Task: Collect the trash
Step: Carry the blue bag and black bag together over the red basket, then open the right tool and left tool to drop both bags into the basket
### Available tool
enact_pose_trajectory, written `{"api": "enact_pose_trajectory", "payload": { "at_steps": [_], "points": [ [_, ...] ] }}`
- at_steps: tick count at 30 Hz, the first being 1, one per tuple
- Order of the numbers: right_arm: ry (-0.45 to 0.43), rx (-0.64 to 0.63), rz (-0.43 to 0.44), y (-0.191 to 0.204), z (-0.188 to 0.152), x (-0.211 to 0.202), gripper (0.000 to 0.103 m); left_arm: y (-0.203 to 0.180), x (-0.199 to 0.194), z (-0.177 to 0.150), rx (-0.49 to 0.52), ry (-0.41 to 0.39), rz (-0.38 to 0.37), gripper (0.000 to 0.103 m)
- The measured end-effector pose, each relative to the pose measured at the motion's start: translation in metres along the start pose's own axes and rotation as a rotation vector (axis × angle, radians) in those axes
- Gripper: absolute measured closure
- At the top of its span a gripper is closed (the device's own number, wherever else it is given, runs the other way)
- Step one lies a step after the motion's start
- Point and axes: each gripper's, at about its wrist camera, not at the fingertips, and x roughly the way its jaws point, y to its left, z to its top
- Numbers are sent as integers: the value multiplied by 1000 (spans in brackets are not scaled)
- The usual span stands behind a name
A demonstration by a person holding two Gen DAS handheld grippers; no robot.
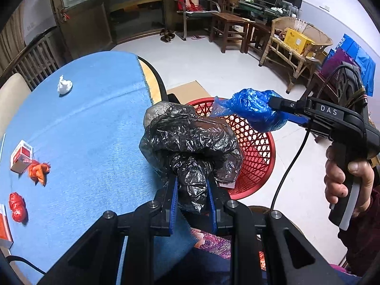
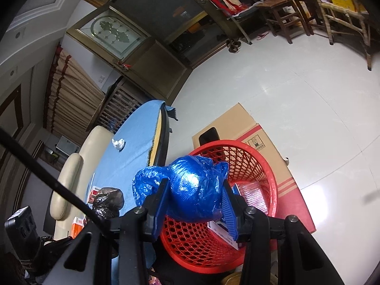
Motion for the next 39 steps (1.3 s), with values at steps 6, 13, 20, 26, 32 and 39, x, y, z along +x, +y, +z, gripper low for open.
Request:
{"api": "enact_pose_trajectory", "payload": {
  "at_steps": [6,13,20,26,32,39],
  "points": [
    [16,1,-8,-1,-1,4,57,3,14,9,5,10,-18,80],
    [22,15,-16,-4,-2,5,57,3,19,6,23,5,-13,80],
    [35,28,-17,-7,-2,9,57,-3,10,7,49,-40,20,54],
    [57,31,-10,-5,-4,13,55,-4,8,9,57,-54,41,54],
    [62,35,-5,-4,-6,15,55,-3,6,8,54,-60,65,52],
    [68,24,1,-1,-7,17,55,5,2,0,41,-67,96,45]
  ]
}}
